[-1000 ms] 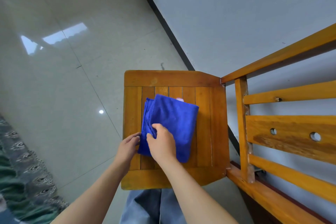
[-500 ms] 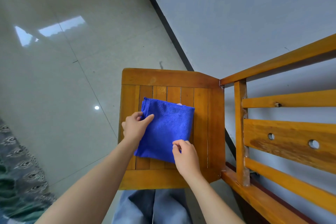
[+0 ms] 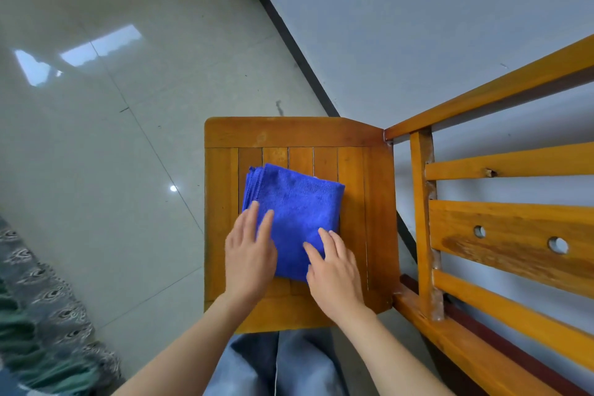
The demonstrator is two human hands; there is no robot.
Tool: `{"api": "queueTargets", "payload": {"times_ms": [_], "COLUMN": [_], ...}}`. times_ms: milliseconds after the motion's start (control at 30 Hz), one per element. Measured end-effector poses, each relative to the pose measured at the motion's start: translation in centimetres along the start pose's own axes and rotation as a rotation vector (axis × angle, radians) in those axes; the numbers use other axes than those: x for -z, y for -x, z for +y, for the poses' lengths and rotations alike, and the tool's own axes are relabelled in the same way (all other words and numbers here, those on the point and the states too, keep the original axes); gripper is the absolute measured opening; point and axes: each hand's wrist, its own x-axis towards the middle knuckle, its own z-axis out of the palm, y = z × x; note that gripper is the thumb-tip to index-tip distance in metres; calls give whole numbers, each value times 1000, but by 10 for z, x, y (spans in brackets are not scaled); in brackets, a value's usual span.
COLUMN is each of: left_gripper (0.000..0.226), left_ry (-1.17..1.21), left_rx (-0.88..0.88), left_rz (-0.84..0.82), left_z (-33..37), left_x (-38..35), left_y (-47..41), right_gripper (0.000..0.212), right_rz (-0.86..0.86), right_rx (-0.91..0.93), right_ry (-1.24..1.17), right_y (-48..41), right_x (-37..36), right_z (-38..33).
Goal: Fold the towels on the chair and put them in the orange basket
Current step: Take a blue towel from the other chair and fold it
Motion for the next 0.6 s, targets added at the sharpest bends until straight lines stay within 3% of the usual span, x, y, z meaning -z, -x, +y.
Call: {"api": "queueTargets", "payload": {"times_ms": [100,167,233,333,500,600], "left_gripper": [54,62,89,112,98,90], "left_ry": [-234,-295,-340,-345,-314,-318], "left_rx": [-347,-387,-392,-392,-473,-511], "left_rz": [-177,-275,-370,-408,-258,-183], "left_z": [-9,-15,-16,-19,-43,-50], "left_x": [-14,-15,-14,-13,-14,-12], "left_y": [10,13,13,12,11,10], "right_gripper": [75,96,103,96,57,52], "right_rz": [-117,-215,-226,-154,43,142], "right_rx": [117,172,199,218,276,344], "right_ry": [108,155,200,210,168,120], "right_y": [3,4,0,-5,-11,-16], "right_x": [-11,-17,-19,-20,-21,-17], "right_z": [11,18,24,26,24,25]}}
